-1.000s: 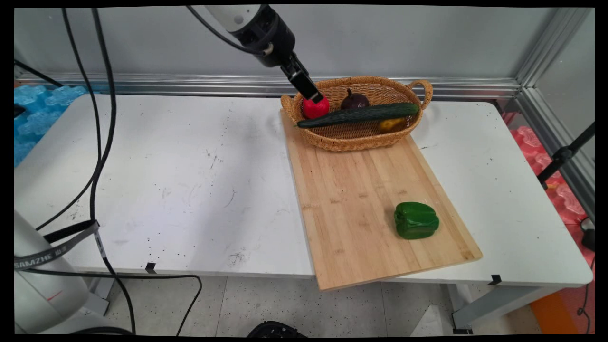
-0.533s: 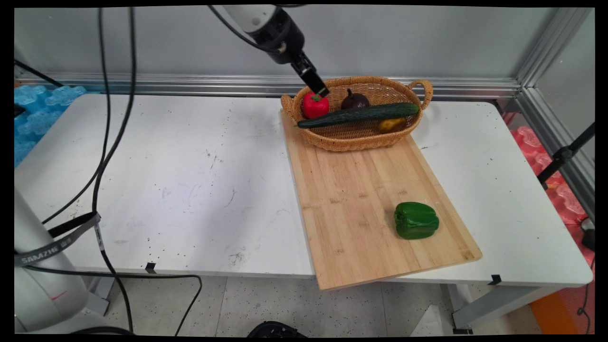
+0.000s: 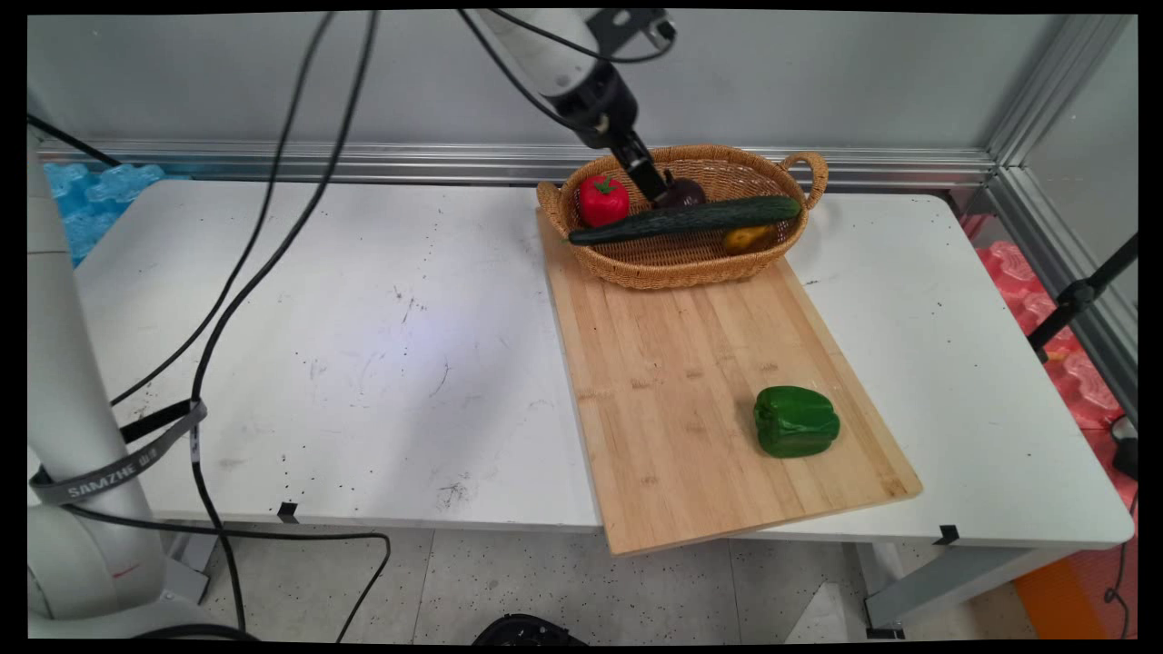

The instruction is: Pick up the cucumber from the vegetable basket, then place the picked object on the cutting board

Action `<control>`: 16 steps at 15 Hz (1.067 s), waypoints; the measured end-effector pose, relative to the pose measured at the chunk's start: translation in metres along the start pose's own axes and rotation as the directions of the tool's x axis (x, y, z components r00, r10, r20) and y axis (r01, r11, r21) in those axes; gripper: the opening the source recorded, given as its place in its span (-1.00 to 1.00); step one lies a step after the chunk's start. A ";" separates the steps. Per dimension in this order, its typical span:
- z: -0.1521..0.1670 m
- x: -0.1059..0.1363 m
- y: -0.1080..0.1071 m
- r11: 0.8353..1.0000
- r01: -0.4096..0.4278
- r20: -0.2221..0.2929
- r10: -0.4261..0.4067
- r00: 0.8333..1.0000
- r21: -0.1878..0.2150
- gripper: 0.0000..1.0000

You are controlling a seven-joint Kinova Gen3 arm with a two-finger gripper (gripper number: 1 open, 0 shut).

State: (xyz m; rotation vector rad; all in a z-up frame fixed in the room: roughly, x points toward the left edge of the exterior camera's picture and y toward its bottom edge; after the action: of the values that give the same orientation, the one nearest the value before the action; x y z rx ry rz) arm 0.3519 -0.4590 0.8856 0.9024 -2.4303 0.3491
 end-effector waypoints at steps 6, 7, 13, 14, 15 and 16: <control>0.059 0.018 0.000 0.999 -0.023 0.027 0.024 0.999 -0.031 1.00; 0.068 0.021 0.000 0.999 -0.027 0.032 0.028 0.999 -0.035 1.00; 0.096 0.029 0.000 0.996 -0.065 0.049 0.067 0.997 -0.054 -1.00; 0.095 0.030 -0.001 0.996 -0.075 0.047 0.078 0.996 -0.055 -1.00; 0.094 0.031 -0.001 0.995 -0.086 0.045 0.088 0.995 -0.057 -1.00; 0.090 0.032 -0.002 0.994 -0.095 0.042 0.098 0.994 -0.056 -1.00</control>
State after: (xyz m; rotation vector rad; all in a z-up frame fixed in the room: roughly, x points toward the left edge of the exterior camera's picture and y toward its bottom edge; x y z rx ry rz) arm 0.2983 -0.5145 0.8283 0.7792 -2.5179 0.2989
